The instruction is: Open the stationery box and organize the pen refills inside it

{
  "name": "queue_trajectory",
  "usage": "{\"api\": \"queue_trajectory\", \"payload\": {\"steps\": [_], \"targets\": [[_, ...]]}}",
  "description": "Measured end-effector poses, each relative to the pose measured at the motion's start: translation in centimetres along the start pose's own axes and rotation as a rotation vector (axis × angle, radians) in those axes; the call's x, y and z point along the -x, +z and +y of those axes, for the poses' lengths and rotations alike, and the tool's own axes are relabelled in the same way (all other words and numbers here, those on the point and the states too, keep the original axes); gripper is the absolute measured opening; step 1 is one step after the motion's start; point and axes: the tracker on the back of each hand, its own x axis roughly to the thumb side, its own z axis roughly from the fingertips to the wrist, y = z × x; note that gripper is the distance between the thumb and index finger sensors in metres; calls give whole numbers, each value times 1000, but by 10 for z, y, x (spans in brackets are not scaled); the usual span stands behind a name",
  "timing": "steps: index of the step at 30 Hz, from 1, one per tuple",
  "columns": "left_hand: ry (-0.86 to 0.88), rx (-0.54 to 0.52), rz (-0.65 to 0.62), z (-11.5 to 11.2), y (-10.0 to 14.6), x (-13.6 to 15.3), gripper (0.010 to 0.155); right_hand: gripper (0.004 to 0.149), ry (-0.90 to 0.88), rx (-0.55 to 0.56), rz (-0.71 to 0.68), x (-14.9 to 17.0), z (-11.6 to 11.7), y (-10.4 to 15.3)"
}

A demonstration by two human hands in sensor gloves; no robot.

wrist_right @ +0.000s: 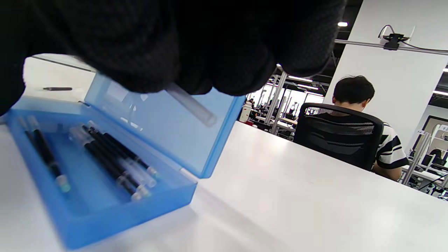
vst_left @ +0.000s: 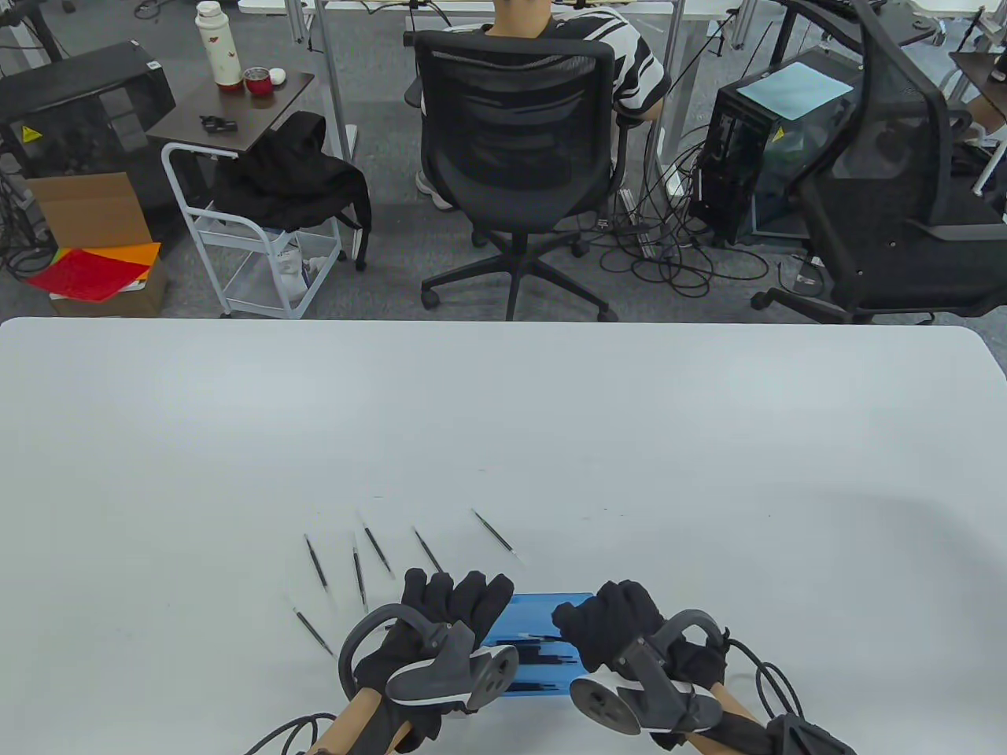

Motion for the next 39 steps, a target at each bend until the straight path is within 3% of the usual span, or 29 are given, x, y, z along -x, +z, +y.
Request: {"api": "queue_trajectory", "payload": {"steps": [21,30,35,39], "targets": [[-3,4,7,1,-1,0,134,61,165,27,-43,-41,28,-11],[-5,6,12,1,-1,-1,134,63,109,89,-42,-37,12,0],[-7,7,14,1,-1,-1,134,78,85,159,6,-23,-3,12],[-8,7,16,1,-1,-1,134,103,51,47,45,-8,1,15]]}}
